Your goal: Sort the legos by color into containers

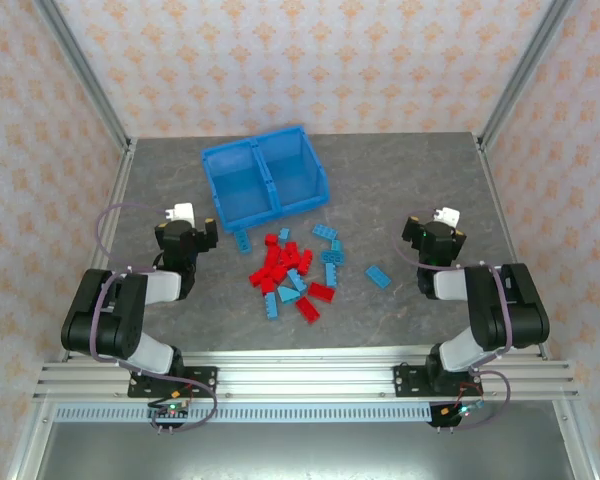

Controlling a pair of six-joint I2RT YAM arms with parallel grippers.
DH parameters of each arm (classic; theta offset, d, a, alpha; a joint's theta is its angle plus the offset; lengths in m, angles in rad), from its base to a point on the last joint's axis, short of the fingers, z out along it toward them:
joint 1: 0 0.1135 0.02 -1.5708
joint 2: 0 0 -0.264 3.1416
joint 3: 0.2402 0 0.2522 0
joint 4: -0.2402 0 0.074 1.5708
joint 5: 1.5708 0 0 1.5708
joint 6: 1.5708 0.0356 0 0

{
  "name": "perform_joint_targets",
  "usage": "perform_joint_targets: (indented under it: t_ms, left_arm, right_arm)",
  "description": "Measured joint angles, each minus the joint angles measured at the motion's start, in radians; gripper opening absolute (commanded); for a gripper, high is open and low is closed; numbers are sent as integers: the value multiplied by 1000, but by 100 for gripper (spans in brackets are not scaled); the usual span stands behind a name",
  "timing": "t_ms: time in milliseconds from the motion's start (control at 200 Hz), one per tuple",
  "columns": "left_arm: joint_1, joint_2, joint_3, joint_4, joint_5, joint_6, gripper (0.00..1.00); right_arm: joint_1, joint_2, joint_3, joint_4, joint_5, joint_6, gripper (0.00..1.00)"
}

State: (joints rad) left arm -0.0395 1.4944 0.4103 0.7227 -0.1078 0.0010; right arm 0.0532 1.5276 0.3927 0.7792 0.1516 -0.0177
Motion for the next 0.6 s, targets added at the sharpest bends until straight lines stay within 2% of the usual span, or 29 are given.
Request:
perform_joint_targets:
  t_ms: [601]
  left_arm:
    - [0,0,0,0,0,0,100]
  right_arm:
    - [3,-8,2,-14,-3,-7,99]
